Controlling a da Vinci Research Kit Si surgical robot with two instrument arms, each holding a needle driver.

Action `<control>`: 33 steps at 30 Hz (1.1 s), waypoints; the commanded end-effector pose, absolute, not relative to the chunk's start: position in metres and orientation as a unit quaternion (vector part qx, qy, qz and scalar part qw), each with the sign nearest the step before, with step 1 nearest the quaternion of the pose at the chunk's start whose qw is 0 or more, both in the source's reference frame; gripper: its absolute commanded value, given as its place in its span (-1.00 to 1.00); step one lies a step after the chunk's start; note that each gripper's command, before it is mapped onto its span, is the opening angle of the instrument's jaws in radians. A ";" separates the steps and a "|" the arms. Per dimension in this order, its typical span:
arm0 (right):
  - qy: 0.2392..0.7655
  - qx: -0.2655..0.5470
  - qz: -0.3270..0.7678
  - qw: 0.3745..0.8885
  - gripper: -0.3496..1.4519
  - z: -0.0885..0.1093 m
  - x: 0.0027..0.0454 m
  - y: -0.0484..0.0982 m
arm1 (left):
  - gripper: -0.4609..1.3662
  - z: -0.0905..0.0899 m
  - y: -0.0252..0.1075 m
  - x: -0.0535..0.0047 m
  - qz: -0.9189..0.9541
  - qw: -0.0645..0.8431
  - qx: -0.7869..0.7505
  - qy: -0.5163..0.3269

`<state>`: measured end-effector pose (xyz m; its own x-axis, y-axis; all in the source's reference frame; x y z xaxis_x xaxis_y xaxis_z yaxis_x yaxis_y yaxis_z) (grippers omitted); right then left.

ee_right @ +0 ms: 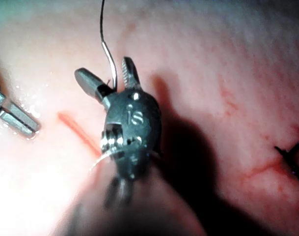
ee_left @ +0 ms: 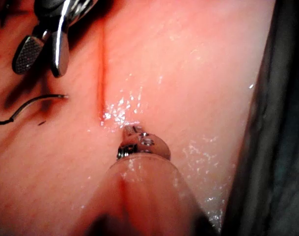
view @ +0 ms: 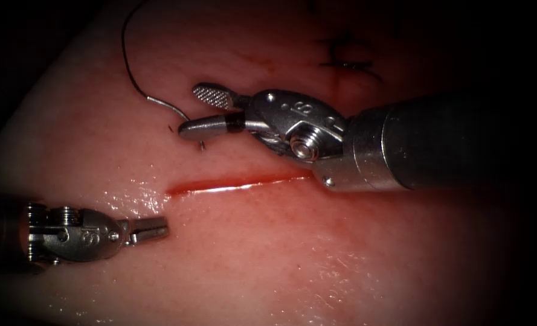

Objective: Wound Closure
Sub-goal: Insert needle into flesh above wound

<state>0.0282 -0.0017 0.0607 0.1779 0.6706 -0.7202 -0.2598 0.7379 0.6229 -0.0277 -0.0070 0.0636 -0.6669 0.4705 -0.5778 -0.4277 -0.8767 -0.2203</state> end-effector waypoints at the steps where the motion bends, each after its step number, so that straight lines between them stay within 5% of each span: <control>1: 0.560 0.183 0.312 0.745 0.42 0.061 0.0282 -0.002 | -0.73 0.064 -0.007 -0.0276 0.912 0.245 -0.326 -0.035; 12: 0.551 0.177 0.305 0.757 0.47 0.061 0.0285 -0.001 | -0.70 0.064 -0.007 -0.0276 0.912 0.244 -0.327 -0.036; 33: 0.411 0.063 0.237 0.878 0.34 0.062 0.0316 -0.003 | -0.69 0.064 -0.007 -0.0277 0.912 0.245 -0.328 -0.036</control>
<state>0.0318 -0.0033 0.0623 0.5581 0.4630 -0.6885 -0.3679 0.8819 0.2948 -0.0276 -0.0072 0.0635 -0.6641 0.4716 -0.5802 -0.4242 -0.8767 -0.2271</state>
